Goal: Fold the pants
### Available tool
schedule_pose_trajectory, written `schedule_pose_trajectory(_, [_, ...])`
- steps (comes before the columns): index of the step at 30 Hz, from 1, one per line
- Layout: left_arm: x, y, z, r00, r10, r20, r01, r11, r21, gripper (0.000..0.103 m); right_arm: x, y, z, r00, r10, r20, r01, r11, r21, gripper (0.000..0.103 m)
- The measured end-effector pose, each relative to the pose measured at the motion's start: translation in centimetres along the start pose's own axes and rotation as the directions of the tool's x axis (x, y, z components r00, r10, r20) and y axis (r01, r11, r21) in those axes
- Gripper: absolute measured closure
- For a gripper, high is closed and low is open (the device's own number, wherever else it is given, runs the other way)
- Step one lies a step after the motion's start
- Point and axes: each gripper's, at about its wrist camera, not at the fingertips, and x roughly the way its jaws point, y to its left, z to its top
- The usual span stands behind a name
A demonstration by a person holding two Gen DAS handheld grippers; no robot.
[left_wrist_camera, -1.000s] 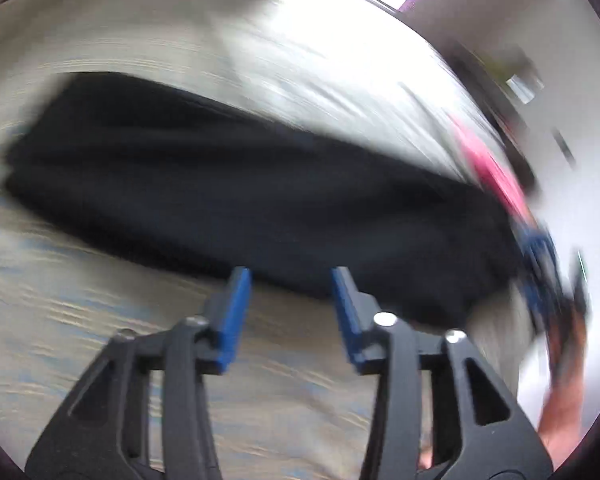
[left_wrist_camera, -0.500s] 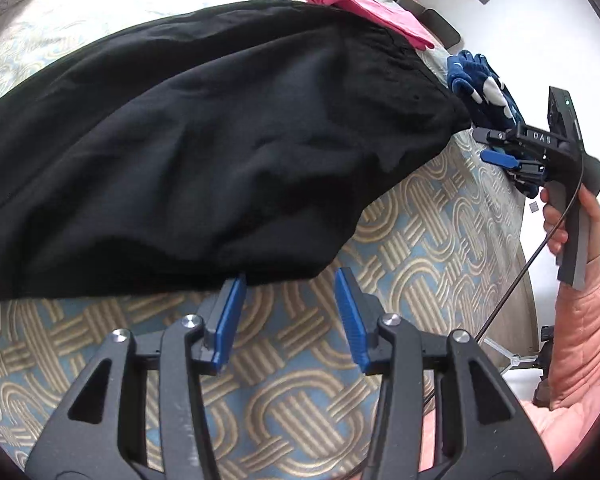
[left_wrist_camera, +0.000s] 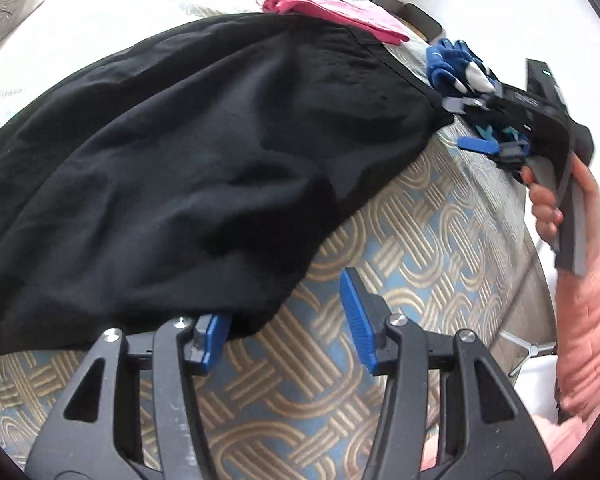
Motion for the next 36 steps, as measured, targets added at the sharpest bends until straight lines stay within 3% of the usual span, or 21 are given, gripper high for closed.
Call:
schedule_pose_trajectory(4, [-0.2,0.1,0.0,1.0,-0.005,-0.004,0.005,1.0,-0.008,0.05,2.0,-0.2,0.7,0.999,0.026,-0.032,-0.024,0.999,0.039,0.026])
schedule_pose_trajectory(5, [-0.2,0.2,0.1,1.0,-0.006,-0.007,0.006,1.0,-0.015,0.05,2.4,0.0,0.9,0.999,0.032,-0.036,-0.031,0.999,0.041,0.038])
schedule_pose_trajectory(7, [-0.1,0.3,0.3,1.0,-0.005,-0.009,0.005,1.0,-0.016,0.05,2.8,0.5,1.2,0.999,0.028,-0.04,-0.026,0.999,0.045,0.077])
schedule_pose_trajectory(8, [-0.2,0.2,0.3,1.0,-0.004,-0.01,0.003,1.0,-0.01,0.05,2.5,0.8,1.2,1.0,0.003,-0.029,-0.001,0.999,0.052,0.087])
schedule_pose_trajectory(12, [-0.8,-0.5,0.2,1.0,-0.017,-0.003,0.017,0.999,0.05,0.05,-0.2,2.4,0.9,0.998,-0.047,0.031,0.048,0.998,-0.027,0.088])
schedule_pose_trajectory(15, [-0.1,-0.4,0.1,0.999,-0.026,-0.027,0.028,0.998,0.055,0.05,0.5,0.6,0.9,0.996,-0.075,-0.041,0.073,0.996,-0.05,0.082])
schedule_pose_trajectory(17, [0.5,-0.3,0.0,0.999,-0.018,-0.042,0.02,0.998,0.055,0.05,2.2,-1.3,0.7,0.991,-0.073,-0.111,0.072,0.997,-0.009,0.066])
schedule_pose_trajectory(19, [0.5,-0.3,-0.2,0.999,-0.014,-0.044,0.016,0.998,0.059,0.05,1.5,-1.6,0.8,0.994,-0.037,-0.107,0.038,0.999,0.002,0.059])
schedule_pose_trajectory(20, [0.5,-0.3,-0.2,0.999,-0.011,-0.045,0.014,0.998,0.062,0.05,1.0,-1.3,0.9,0.992,-0.074,-0.106,0.072,0.997,-0.018,0.047])
schedule_pose_trajectory(22, [0.6,-0.4,-0.1,0.999,-0.003,-0.05,0.007,0.997,0.074,0.05,-1.0,0.0,1.3,0.973,-0.228,-0.019,0.225,0.97,-0.09,0.046])
schedule_pose_trajectory(24, [0.7,-0.4,-0.1,0.998,0.004,-0.055,0.0,0.997,0.077,0.05,-2.5,1.8,2.1,0.954,-0.289,0.073,0.298,0.938,-0.177,0.043])
schedule_pose_trajectory(26, [0.9,-0.5,-0.2,0.998,0.012,-0.058,-0.007,0.997,0.08,0.05,-2.7,3.6,3.1,0.964,-0.242,0.108,0.261,0.938,-0.229,0.037])
schedule_pose_trajectory(30, [1.1,-0.8,0.0,0.998,0.016,-0.058,-0.012,0.997,0.07,0.05,0.5,7.0,6.1,0.993,-0.102,0.055,0.116,0.921,-0.373,0.035])
schedule_pose_trajectory(33, [1.3,-1.2,0.0,0.998,0.023,-0.057,-0.019,0.998,0.068,0.05,4.6,8.3,9.6,0.985,-0.164,0.047,0.169,0.912,-0.373,0.027])
schedule_pose_trajectory(36, [1.6,-1.5,0.2,0.998,0.029,-0.063,-0.024,0.997,0.073,0.05,8.0,8.1,11.6,0.989,-0.142,-0.03,0.128,0.95,-0.286,0.023])
